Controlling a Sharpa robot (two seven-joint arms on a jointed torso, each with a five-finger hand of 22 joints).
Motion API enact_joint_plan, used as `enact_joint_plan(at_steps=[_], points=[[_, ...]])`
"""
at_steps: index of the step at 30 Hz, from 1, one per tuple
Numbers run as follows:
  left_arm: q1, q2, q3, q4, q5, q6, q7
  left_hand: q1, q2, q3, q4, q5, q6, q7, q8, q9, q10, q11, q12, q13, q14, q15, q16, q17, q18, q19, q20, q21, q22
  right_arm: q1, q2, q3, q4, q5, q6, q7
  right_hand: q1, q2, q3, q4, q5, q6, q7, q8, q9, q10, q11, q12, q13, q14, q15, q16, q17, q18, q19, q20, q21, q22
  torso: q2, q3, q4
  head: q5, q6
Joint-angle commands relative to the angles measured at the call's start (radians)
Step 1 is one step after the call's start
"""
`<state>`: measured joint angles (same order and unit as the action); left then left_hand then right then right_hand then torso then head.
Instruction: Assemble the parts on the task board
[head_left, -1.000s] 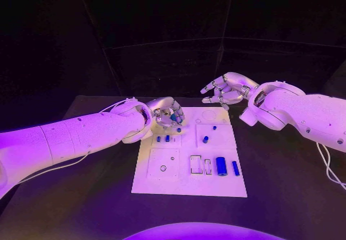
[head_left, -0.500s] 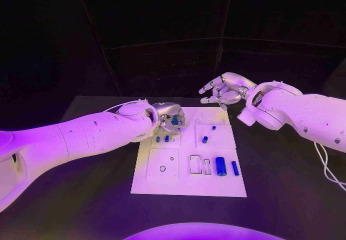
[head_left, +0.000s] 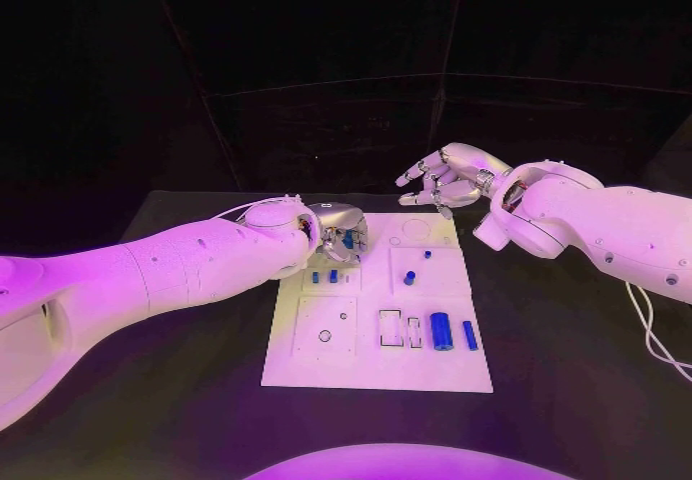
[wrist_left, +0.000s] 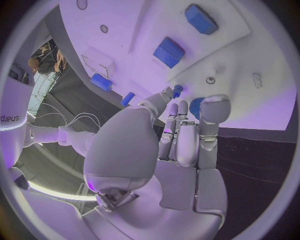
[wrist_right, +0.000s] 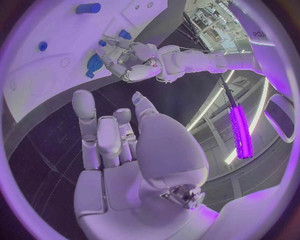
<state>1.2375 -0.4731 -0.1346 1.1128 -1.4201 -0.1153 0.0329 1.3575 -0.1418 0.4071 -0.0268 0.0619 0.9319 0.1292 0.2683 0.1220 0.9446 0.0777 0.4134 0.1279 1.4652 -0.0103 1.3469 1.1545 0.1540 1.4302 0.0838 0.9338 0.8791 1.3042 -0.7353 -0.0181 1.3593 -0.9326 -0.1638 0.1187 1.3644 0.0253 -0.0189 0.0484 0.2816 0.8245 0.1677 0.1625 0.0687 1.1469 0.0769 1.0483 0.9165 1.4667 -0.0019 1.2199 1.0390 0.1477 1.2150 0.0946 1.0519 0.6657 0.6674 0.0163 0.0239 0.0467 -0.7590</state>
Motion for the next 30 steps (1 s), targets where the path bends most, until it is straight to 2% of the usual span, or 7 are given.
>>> enact_joint_plan(at_steps=[1,7,11,22,30], points=[[0.001,0.009,0.0,-0.011,-0.027,0.034,-0.019,-0.001,0.012,0.007,0.001,-0.002,0.01,0.0,-0.005,-0.002,0.008,0.0,-0.006,-0.003,0.028,-0.002,0.004,-0.002,-0.018,0.006,-0.001,0.006,0.003,0.002,0.001,0.001,-0.001,0.002,0.006,0.012,-0.004,0.003,0.0,0.008,0.005,-0.005,0.001,0.007,-0.001,-0.006,-0.001,-0.001,-0.001,-0.002,-0.006,-0.002,-0.001,0.008,-0.005,0.002,-0.006,-0.001,0.0,-0.0001,0.0004,-0.001,0.0],[0.0,0.022,0.0,-0.028,-0.033,0.053,-0.024,-0.002,0.016,0.017,-0.002,-0.002,0.02,0.001,-0.01,-0.006,0.023,-0.001,-0.01,-0.012,0.028,-0.003,0.004,-0.006,-0.02,0.009,-0.002,0.013,0.011,0.002,0.003,0.001,-0.002,0.002,0.008,0.012,-0.004,0.003,0.0,0.008,0.005,-0.005,0.001,0.007,-0.001,-0.006,-0.001,-0.001,-0.001,-0.002,-0.006,-0.002,-0.001,0.008,-0.005,0.002,-0.006,-0.001,0.0,-0.0007,0.0004,-0.002,-0.002],[0.0,0.026,0.0,-0.031,-0.034,0.062,-0.025,-0.009,0.014,0.017,-0.001,-0.003,0.026,0.001,-0.013,-0.008,0.029,-0.002,-0.013,-0.016,0.028,-0.003,0.003,-0.009,-0.021,0.01,-0.002,0.017,0.017,0.002,0.004,0.001,-0.002,0.002,0.009,0.012,-0.004,0.003,0.0,0.008,0.005,-0.005,0.001,0.007,-0.001,-0.006,-0.001,-0.001,-0.001,-0.002,-0.006,-0.002,-0.001,0.008,-0.005,0.002,-0.006,-0.001,-0.001,0.0003,0.0014,-0.002,-0.004],[-0.001,0.029,-0.001,-0.037,-0.035,0.087,-0.035,-0.014,0.015,0.018,0.0,-0.003,0.032,0.001,-0.015,-0.009,0.033,-0.002,-0.016,-0.021,0.028,-0.003,0.004,-0.01,-0.021,0.011,-0.002,0.021,0.021,0.002,0.006,0.001,-0.002,0.002,0.01,0.013,-0.004,0.004,0.0,0.008,0.005,-0.006,0.001,0.007,-0.001,-0.006,-0.001,0.0,-0.001,-0.002,-0.006,-0.002,0.001,0.008,-0.004,0.002,-0.006,0.0,-0.001,-0.0001,0.0011,-0.003,-0.006],[-0.003,0.035,-0.001,-0.045,-0.035,0.085,-0.028,-0.012,0.03,0.035,-0.005,-0.003,0.052,-0.002,-0.022,-0.015,0.068,-0.009,-0.021,-0.031,0.028,-0.008,0.007,-0.013,-0.026,0.016,-0.005,0.046,0.05,0.002,0.006,0.001,-0.002,0.002,0.011,0.013,-0.004,0.004,0.0,0.008,0.005,-0.006,0.001,0.007,-0.001,-0.006,-0.001,0.0,-0.001,-0.002,-0.006,-0.002,0.001,0.008,-0.004,0.002,-0.006,0.0,0.0,-0.0004,0.0015,-0.002,-0.007]])
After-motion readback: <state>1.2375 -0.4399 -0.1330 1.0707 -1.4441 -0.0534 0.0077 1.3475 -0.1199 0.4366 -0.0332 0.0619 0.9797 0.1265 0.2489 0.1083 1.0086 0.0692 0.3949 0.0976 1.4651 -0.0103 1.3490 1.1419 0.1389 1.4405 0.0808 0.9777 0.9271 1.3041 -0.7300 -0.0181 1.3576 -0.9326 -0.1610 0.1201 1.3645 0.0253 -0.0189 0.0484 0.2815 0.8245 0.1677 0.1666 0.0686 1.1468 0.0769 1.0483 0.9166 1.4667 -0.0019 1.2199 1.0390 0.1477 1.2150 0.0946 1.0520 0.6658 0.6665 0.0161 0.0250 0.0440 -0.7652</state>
